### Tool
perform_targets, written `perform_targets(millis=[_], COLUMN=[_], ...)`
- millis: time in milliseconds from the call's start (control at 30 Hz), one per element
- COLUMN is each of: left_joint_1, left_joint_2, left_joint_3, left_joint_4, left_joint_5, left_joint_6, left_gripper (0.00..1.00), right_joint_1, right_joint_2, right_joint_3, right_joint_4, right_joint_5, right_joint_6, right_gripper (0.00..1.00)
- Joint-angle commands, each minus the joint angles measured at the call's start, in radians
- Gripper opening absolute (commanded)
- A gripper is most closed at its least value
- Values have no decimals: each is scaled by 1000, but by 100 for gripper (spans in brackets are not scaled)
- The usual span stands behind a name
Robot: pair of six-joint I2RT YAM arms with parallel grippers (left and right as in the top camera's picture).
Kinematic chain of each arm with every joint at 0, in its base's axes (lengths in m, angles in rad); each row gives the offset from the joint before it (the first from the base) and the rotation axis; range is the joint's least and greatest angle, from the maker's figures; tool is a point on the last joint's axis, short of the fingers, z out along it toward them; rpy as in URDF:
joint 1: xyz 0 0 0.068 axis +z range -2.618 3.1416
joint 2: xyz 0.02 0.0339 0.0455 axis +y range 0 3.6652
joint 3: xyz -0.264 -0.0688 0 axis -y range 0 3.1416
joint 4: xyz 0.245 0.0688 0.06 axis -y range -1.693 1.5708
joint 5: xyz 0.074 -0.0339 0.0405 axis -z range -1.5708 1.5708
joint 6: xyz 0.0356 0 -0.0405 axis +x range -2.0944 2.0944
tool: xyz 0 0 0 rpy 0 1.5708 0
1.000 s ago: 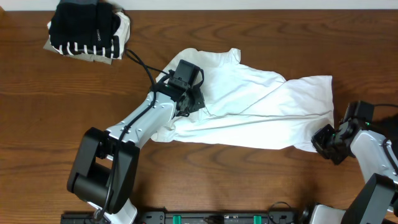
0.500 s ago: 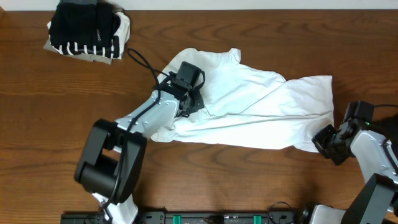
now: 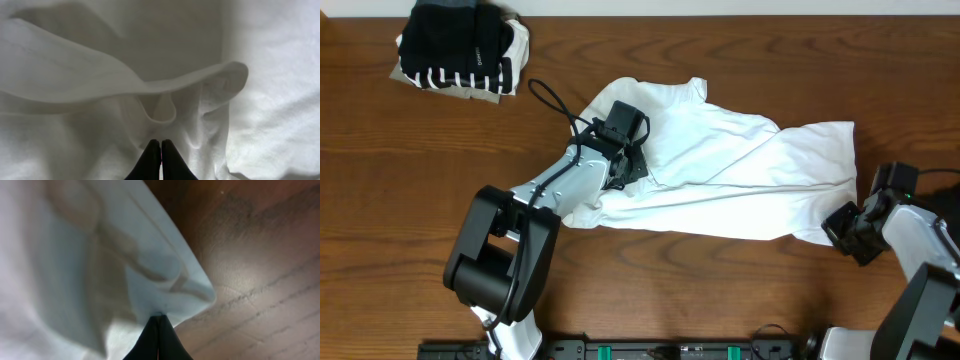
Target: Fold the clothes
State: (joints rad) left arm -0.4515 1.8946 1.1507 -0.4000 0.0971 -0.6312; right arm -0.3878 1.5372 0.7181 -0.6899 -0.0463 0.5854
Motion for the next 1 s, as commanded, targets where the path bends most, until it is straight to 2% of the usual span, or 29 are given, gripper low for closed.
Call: perform_targets(millis=[0,867,967], left_joint_1=[4,61,83], left_joint_2=[3,3,3], left_joint_3=[3,3,3], left_joint_4=[-3,7,9], left_joint_5=[-20,-20,-31], left_joint_6=[2,-3,-37], left_gripper=[7,13,13], right_joint_1=[-27,-365,-378], right_joint_2=[34,41,41], right_joint_3=[-6,19,39], right_joint_4=[6,5,-5], right_joint_5=[29,92,92], right_joint_6=[17,-18,-18], right_gripper=[1,2,2])
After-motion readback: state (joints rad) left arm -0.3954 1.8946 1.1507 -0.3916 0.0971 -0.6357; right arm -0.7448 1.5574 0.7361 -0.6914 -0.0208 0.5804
